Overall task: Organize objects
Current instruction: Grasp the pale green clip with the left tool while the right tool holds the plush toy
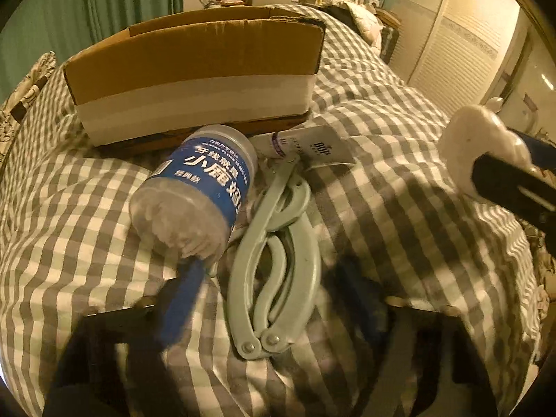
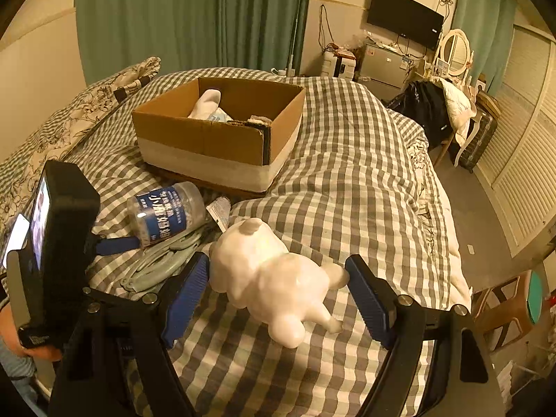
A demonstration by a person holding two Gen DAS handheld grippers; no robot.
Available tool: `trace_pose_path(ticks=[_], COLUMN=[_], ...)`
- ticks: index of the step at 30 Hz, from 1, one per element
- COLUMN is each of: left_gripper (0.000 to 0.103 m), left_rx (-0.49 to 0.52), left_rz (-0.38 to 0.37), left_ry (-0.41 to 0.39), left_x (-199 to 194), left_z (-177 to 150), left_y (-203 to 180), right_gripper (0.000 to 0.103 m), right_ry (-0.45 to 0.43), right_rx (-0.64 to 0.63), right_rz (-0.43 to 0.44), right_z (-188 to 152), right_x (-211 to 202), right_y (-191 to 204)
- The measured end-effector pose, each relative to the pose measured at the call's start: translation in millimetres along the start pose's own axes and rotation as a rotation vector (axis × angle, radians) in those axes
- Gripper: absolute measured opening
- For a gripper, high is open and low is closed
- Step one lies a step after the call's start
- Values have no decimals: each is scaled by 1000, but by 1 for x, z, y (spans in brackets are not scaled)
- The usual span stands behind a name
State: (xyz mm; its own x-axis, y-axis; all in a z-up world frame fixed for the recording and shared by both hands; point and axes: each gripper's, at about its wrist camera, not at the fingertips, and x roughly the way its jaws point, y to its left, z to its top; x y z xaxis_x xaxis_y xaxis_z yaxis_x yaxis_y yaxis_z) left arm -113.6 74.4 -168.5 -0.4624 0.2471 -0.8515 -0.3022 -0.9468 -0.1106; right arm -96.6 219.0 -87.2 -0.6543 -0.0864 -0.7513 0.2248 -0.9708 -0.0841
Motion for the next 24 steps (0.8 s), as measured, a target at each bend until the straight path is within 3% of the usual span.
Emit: trace_pose_path(ticks=[2, 20, 22, 23, 24], left_gripper=[47, 43, 15, 9, 9], left_rx=[-1, -63, -62, -63, -71], left_rz=[-34, -45, -38, -47, -55], left_ry=[12, -57, -66, -68, -70], left_x=[-2, -59, -64, -64, -66], left_z=[-2, -18, -17, -16, -15], left_y=[0, 16, 17, 17, 18], right_gripper=[80, 80, 80, 80, 80], right_ry=[2, -65, -73, -77, -81], right_rx=[0, -38, -41, -41, -43], right_rz=[4, 2, 0, -2, -2], right_z=[-2, 0, 1, 1, 0], right_x=[0, -44, -49, -52, -55], right_y=[1, 20, 21, 21, 21])
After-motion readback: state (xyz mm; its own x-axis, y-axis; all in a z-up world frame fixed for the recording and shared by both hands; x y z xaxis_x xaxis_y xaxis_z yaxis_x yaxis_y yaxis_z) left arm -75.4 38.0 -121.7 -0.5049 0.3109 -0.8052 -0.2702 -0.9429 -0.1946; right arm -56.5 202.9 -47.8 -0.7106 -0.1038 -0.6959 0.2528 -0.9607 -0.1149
